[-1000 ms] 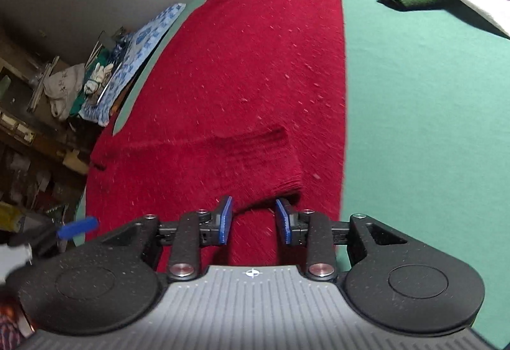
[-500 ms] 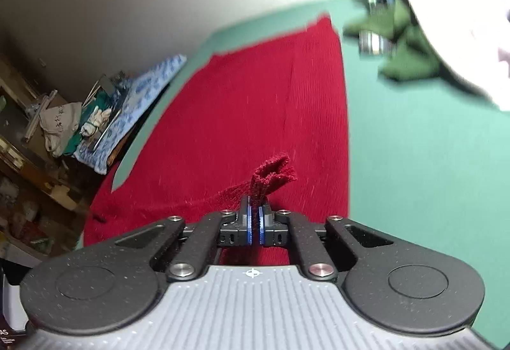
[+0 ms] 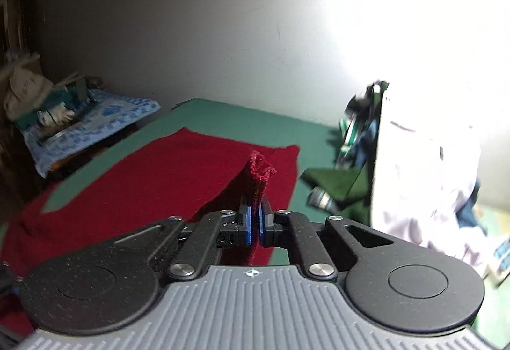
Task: Fold clothes
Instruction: 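Grasp the sleeve cuff with the right tool and lift it up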
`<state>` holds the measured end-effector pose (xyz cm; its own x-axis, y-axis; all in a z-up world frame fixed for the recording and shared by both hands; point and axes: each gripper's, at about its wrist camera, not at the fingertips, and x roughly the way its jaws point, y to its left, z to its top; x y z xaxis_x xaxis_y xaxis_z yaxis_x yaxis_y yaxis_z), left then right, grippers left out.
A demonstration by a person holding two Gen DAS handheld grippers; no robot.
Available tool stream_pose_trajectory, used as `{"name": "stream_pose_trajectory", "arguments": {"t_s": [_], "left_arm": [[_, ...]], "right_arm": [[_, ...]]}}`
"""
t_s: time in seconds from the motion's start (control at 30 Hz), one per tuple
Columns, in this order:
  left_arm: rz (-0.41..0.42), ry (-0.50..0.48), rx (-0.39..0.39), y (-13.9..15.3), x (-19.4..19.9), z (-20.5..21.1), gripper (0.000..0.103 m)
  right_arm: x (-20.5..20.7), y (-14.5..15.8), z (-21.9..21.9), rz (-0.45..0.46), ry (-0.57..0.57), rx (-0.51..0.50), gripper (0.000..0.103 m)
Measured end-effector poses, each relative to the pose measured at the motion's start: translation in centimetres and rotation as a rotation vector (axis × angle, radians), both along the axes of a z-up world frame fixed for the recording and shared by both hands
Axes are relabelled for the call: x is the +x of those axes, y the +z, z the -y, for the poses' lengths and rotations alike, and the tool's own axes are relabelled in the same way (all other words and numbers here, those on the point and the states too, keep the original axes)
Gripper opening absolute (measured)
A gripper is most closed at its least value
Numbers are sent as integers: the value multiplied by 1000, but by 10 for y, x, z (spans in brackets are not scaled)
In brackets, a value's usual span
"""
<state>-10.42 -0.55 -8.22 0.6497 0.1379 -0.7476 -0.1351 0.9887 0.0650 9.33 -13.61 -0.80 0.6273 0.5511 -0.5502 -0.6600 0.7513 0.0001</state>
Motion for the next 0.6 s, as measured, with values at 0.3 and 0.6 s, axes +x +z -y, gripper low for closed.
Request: {"name": "stream_pose_trajectory", "arguments": {"t_s": [0.3,0.6], "left_arm": [[36,-81,-57,11,13,24,66],[-1,-152,-102,3,34,53,67]], "right_arm": [[58,-16,-25,131,21,-155,5],[105,-25,-58,186,41,-196,5]]}}
